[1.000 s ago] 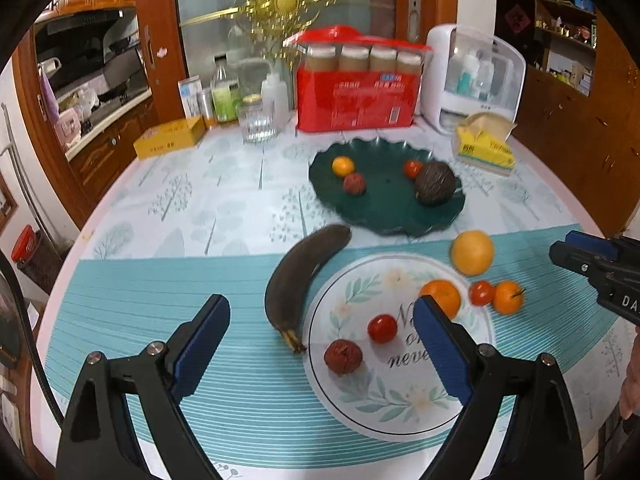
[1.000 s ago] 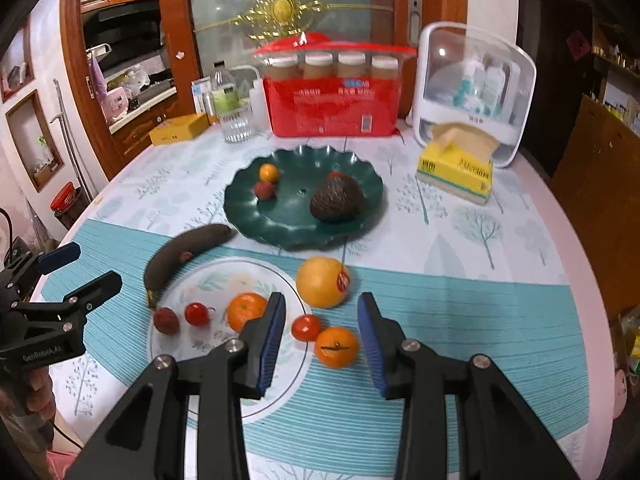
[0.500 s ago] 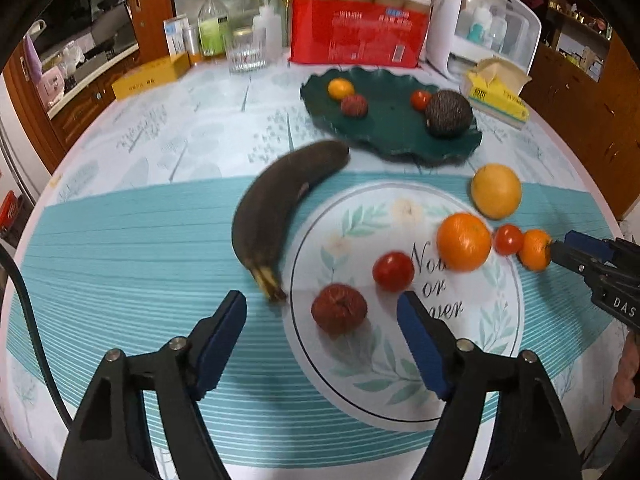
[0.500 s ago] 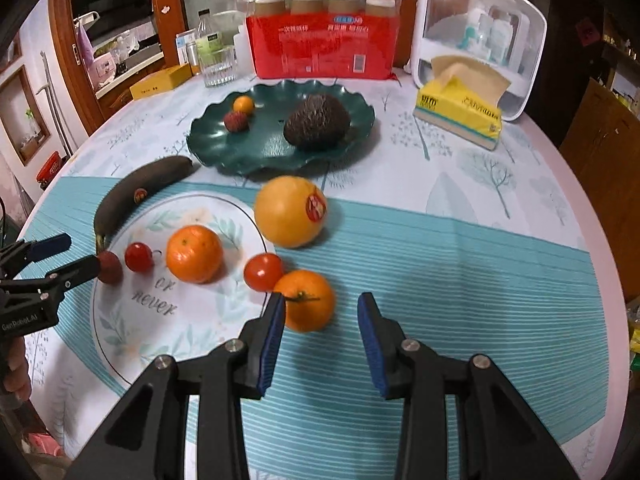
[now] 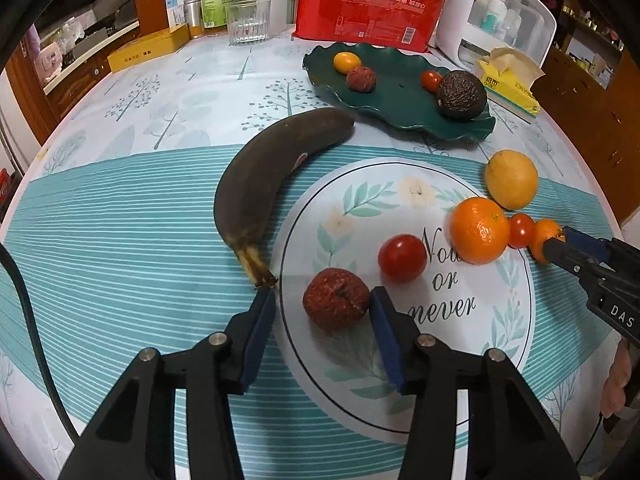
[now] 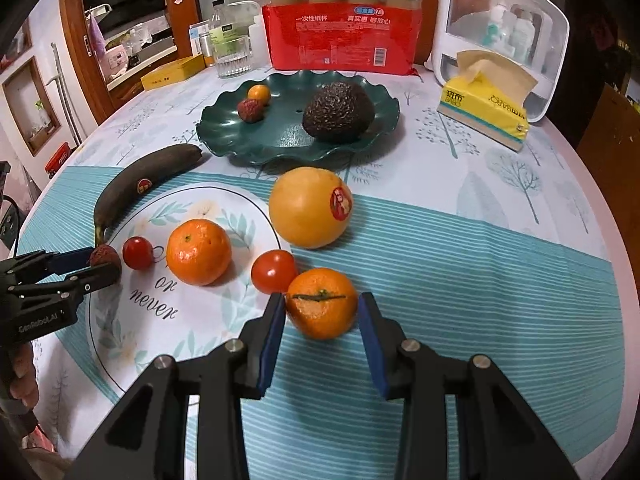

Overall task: Organize fruits
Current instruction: 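Grasp the second lychee with the left tool while the right grasps a mandarin, then lift the lychee and mandarin and carry both toward the green plate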

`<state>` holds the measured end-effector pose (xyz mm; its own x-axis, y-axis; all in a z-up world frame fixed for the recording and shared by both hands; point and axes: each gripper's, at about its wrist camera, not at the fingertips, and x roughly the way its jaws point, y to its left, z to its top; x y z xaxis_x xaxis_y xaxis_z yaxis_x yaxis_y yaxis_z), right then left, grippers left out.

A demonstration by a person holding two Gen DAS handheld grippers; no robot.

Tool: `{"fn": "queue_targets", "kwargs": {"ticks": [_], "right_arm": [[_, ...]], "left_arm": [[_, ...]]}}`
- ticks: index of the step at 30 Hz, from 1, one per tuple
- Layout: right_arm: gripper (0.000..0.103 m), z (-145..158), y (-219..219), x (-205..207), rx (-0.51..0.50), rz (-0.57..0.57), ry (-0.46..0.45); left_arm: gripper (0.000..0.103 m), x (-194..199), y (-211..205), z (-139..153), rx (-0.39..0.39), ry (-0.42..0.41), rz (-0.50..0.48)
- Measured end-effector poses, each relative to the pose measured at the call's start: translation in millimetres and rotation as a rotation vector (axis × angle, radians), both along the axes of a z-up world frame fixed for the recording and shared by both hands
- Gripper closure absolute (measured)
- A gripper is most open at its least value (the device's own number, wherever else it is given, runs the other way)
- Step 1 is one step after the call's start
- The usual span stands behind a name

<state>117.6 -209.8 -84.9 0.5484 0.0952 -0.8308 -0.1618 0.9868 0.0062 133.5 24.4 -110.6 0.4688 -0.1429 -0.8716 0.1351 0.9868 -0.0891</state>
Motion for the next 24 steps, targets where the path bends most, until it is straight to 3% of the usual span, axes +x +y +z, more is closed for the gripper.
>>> {"fn": "queue_targets", "kwargs": {"ticks": [9, 14, 17, 24], "right_arm": [[0.062, -1.6, 1.2, -0.9, -0.019, 0.021, -0.008], [0.06, -7.6, -4.9, 2.9, 0.021, 0.017, 0.021], [0.06, -9.8, -7.1, 3.9, 0.044, 0.01, 0.028], [0.062, -11.3, -6.9, 3.4, 0.052, 0.003, 0.02]], "left_arm": [[0.06, -0.2, -3.4, 0.5, 0.01, -0.008, 0.002], [0.061, 1.0, -2.9, 1.1, 0.007, -0.006, 0.003], [0.072, 2.4, -3.1, 1.3, -0.002, -0.007, -0.004], [0.072, 3.7, -5.3, 1.4, -0.009, -0.009, -0.006]]}}
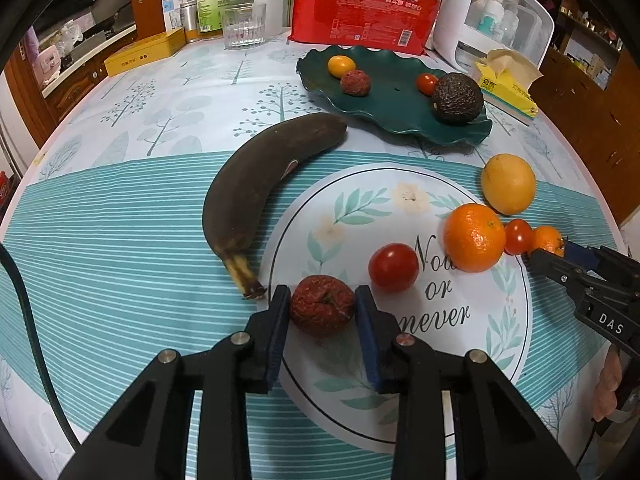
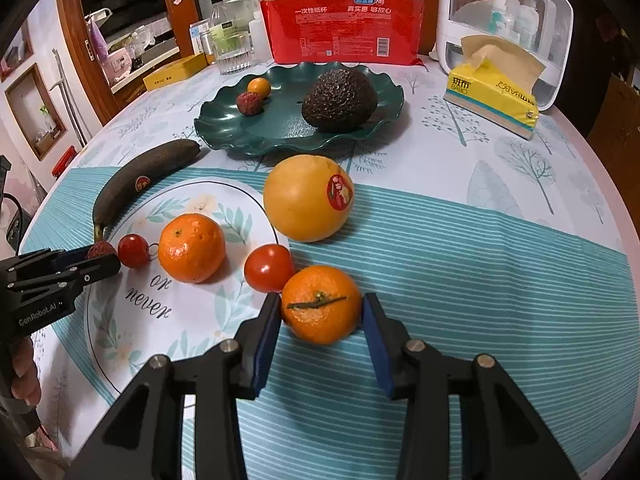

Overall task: Organize fruits
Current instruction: 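Lift the lychee and mandarin and carry both toward the green plate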

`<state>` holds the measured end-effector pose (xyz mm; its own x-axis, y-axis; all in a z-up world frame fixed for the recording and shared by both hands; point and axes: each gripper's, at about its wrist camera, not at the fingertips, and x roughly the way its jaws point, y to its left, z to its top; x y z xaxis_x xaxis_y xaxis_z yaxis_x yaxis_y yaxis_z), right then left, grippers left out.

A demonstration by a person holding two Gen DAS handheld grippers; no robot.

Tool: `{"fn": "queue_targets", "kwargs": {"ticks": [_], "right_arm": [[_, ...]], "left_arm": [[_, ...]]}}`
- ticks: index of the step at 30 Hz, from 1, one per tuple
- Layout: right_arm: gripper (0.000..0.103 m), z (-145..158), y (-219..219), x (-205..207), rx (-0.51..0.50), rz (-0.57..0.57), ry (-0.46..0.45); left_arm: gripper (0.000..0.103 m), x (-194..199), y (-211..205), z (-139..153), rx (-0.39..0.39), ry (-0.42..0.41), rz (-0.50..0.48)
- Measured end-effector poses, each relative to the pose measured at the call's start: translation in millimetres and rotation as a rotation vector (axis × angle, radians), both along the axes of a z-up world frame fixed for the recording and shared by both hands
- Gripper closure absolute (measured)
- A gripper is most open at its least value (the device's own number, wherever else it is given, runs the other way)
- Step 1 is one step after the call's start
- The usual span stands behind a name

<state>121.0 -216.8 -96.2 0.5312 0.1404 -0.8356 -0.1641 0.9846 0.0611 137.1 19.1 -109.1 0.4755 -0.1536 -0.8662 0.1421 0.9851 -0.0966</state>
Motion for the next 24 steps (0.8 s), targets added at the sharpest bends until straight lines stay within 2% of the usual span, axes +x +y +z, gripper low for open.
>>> {"fn": "queue_targets", "kwargs": {"ticks": [8, 24], "right_arm": [[0.063, 4.0, 3.9, -7.9, 0.006, 0.001, -0.021], [0.063, 68.2, 31.9, -66.1, 0.011, 0.076, -0.133]], "left_arm": [[0.073, -5.8, -4.0, 9.8, -0.006, -0.008, -0.004], [0.072, -57.7, -17.3, 80.3, 0.009, -0.133, -0.054]]}}
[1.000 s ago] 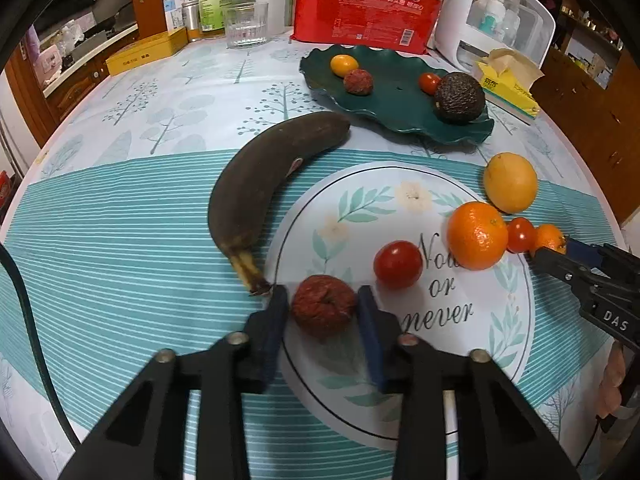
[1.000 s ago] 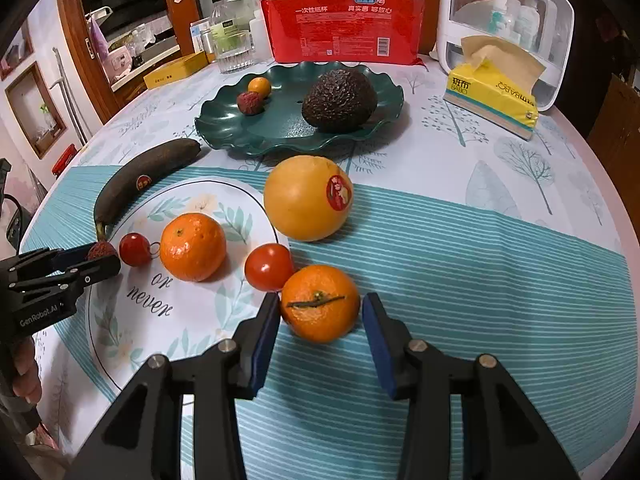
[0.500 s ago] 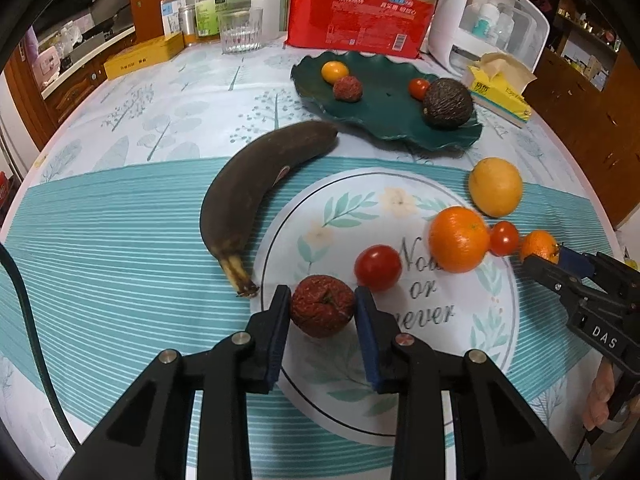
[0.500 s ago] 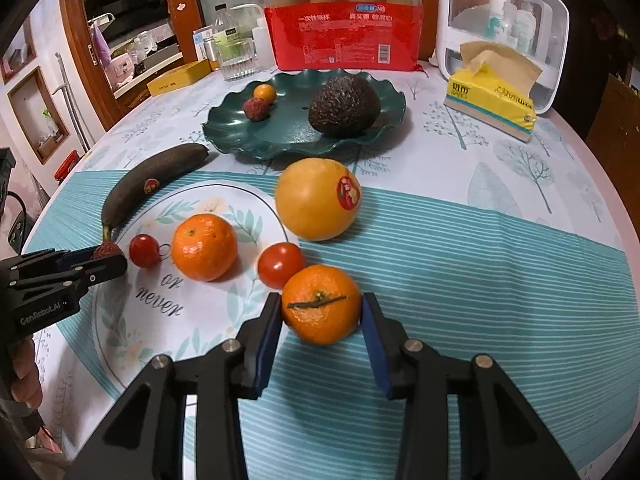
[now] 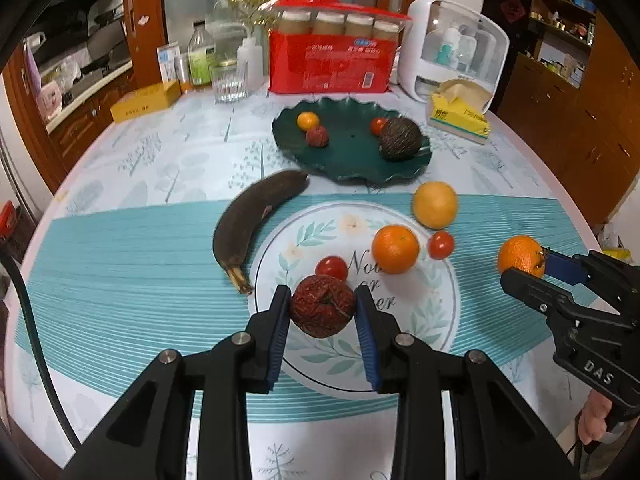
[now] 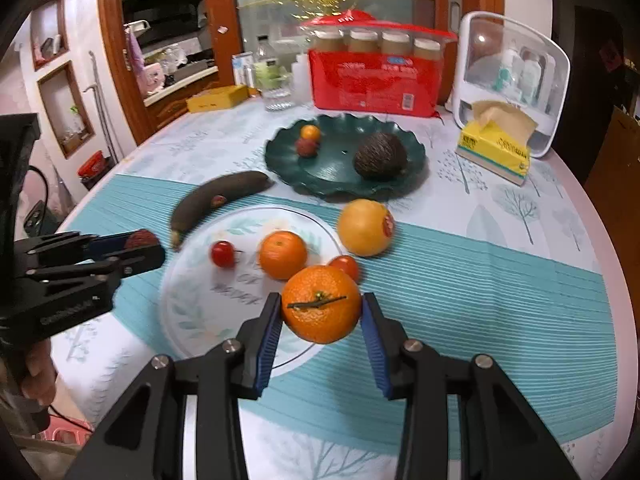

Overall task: Organize fruits
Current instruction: 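Lift the lychee and mandarin and carry both toward the green plate, then lower the lychee and mandarin onto the green plate and open both tools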

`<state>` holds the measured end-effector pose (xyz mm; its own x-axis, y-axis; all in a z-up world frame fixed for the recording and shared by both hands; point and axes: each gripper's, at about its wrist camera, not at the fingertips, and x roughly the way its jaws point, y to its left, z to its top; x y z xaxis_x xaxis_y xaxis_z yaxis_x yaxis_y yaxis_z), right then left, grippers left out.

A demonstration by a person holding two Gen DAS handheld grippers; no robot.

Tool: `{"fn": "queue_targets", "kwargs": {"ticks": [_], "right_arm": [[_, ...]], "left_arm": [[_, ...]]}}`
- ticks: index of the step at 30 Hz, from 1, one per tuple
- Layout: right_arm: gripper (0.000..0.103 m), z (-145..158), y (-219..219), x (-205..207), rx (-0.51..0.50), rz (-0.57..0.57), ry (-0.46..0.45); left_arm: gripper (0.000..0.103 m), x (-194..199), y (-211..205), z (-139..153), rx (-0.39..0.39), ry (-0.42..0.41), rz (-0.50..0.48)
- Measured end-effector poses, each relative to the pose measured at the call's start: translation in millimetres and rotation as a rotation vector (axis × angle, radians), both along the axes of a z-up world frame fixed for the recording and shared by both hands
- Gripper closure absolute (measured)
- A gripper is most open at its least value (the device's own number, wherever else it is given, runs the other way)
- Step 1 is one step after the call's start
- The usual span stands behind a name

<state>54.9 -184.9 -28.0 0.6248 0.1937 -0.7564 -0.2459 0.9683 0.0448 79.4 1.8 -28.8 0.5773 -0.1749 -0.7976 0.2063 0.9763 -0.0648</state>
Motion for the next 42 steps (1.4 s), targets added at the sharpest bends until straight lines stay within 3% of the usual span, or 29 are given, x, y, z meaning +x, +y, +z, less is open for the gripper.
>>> {"fn": "queue_targets", "kwargs": {"ticks": [6, 12, 14, 19, 22, 25, 27, 31, 37, 42], "right_arm": [[0.063, 67.5, 4.5, -5.1, 0.043, 0.033, -0.061], [0.063, 175.8, 0.9, 14.7, 0.071, 0.06, -0.18], [0.063, 215.1, -0.5, 24.7, 0.075, 0.056, -0.23], [0.063, 283.1, -4.1, 64.4, 0.074, 0.013, -0.287], [0.063, 292.0, -4.1, 97.0, 0.075, -0.012, -0.28], [0.063, 275.5, -2.3, 134.0, 0.056, -0.034, -0.257], [0.063, 248.9, -1.6, 165.4, 0.058, -0.046, -0.199], [0.063, 166.9, -3.5, 232.5, 0.075, -0.072, -0.035], [0.063, 44.4, 1.1, 301.5, 0.081, -0.072, 0.191], [0.063, -30.5, 8.8, 334.5, 0.056, -0.07, 0.318]], "left_arm": [[0.073, 5.1, -2.3, 79.0, 0.03, -0.118, -0.03], [0.072, 32.3, -3.6, 181.0, 0.036, -0.212, -0.049], [0.072, 44.2, -8.3, 210.6, 0.07, -0.256, -0.048], [0.072, 83.3, -17.7, 251.7, 0.115, -0.3, -0.027], [0.072, 109.5, -24.3, 250.6, 0.137, -0.291, -0.019], [0.072, 146.1, -32.6, 223.1, 0.125, -0.233, -0.021], [0.072, 166.0, -37.9, 197.4, 0.114, -0.189, -0.022], [0.072, 210.1, -53.3, 117.2, 0.089, -0.031, -0.041], [0.072, 260.3, -68.7, -3.9, 0.079, 0.189, -0.057], [0.072, 278.7, -72.4, -65.2, 0.038, 0.294, -0.051]]}}
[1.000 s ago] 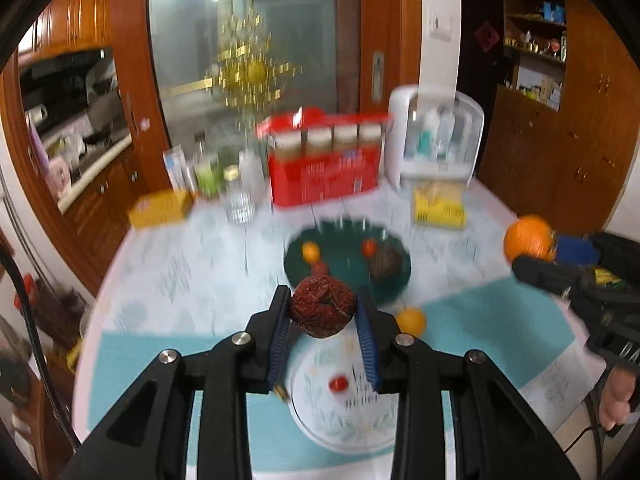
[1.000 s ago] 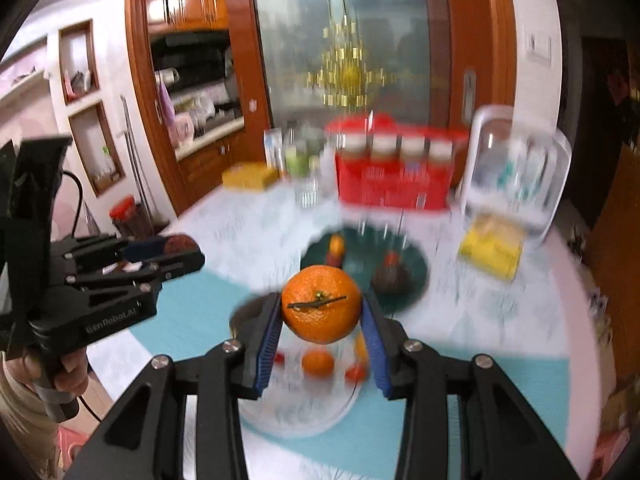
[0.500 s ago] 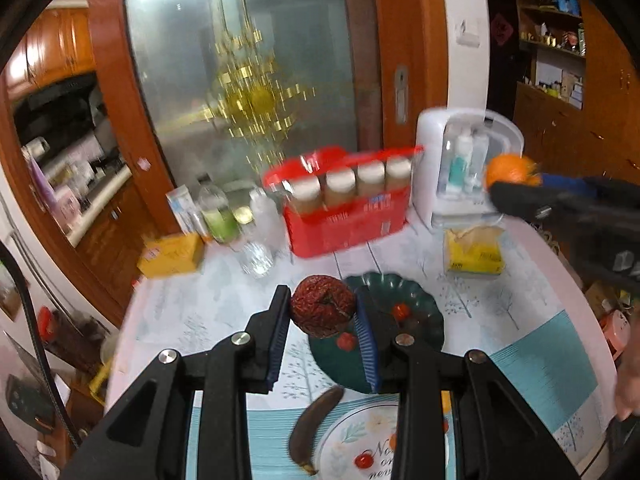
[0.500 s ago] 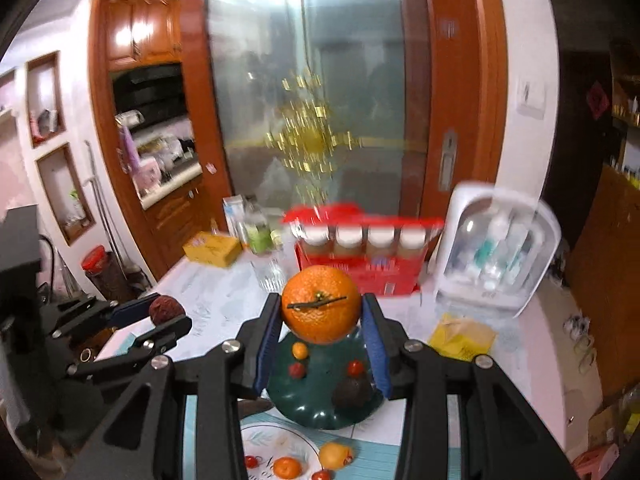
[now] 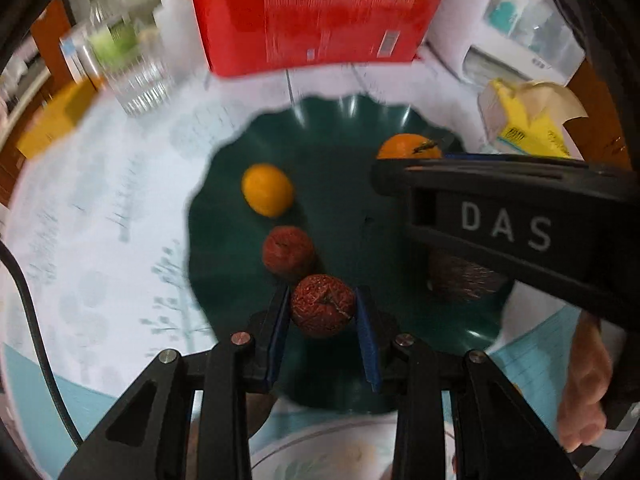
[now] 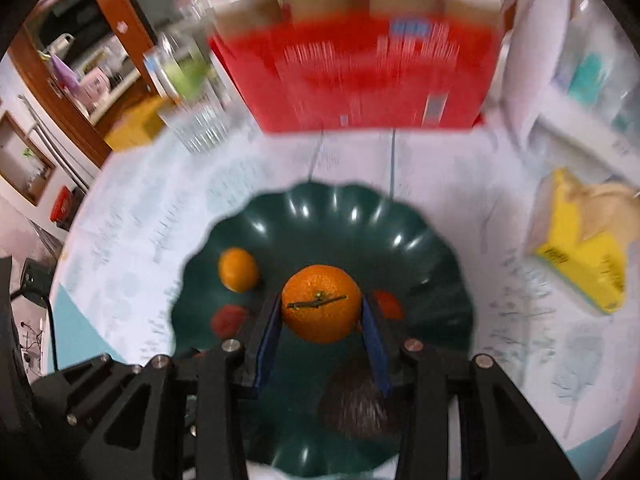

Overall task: Organize fruits
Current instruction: 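Lower the lychee and mandarin onto the green plate and open both tools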

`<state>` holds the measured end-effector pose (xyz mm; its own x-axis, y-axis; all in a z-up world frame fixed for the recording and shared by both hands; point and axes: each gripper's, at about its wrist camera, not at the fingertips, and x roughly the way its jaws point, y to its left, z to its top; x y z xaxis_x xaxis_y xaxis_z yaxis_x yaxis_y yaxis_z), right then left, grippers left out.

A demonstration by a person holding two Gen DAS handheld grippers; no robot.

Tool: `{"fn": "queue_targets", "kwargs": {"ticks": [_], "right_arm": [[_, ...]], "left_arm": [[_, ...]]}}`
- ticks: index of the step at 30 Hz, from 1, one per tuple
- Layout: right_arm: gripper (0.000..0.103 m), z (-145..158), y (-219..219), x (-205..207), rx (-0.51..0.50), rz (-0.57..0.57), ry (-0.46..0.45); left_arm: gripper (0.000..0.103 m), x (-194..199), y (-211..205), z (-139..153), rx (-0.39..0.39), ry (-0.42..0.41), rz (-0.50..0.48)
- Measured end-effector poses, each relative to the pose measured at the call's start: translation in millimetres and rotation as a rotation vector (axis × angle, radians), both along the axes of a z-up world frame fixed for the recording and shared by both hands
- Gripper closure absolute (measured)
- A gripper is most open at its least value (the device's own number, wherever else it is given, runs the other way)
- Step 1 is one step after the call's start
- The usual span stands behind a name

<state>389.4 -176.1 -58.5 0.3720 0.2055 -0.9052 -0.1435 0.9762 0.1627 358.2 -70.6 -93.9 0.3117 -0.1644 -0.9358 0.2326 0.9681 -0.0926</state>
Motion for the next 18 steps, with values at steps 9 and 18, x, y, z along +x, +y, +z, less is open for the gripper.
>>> {"fn": "queue_targets", "kwargs": {"ticks": [9, 18], "right_arm": [[0.062, -31.6, 10.8, 9.3, 0.01, 0.034, 0.049], [0.062, -9.0, 3.7, -7.8, 0.039, 0.041, 0.04]], "left_arm": [[0.055, 2.3, 4.0, -16.3, -0.06, 0.01, 0.008], [0.042, -23.1, 10.7, 21.7, -0.066, -0.04, -0.008]]}}
